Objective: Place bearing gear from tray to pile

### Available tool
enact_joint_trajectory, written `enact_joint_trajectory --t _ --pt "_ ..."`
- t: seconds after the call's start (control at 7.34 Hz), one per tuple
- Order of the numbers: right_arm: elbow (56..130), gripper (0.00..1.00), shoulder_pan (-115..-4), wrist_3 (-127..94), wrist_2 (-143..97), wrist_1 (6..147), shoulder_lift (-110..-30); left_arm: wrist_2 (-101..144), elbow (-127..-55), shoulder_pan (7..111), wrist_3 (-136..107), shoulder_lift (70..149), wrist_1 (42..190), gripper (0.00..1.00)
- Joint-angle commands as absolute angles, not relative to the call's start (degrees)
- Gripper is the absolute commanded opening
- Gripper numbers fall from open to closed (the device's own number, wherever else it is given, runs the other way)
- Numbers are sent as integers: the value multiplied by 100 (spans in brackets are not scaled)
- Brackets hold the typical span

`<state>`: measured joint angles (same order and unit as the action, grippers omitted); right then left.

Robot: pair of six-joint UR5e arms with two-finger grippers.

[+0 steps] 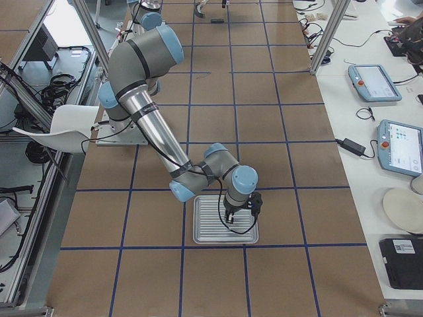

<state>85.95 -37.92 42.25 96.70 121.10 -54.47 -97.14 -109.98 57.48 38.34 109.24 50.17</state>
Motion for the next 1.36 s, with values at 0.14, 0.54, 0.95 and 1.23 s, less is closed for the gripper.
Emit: enact_joint_trajectory --t 0.14,0.54,0.95,1.23 --pt "8402 0 -4190 3887 9606 11567 -5887 -9756 -11092 5651 4061 10951 5010 100" --pt "8481 0 -5410 1948 9125 10321 -6625 -9695 -10969 5992 3920 10540 5237 100" --pt "8901 0 -6912 -142 8774 9897 -7267 -9659 -9517 7360 1705 10065 7707 100" --pt "9359 0 -7948 -1698 8517 9993 -7461 -9633 -8171 8598 41 10037 9318 100"
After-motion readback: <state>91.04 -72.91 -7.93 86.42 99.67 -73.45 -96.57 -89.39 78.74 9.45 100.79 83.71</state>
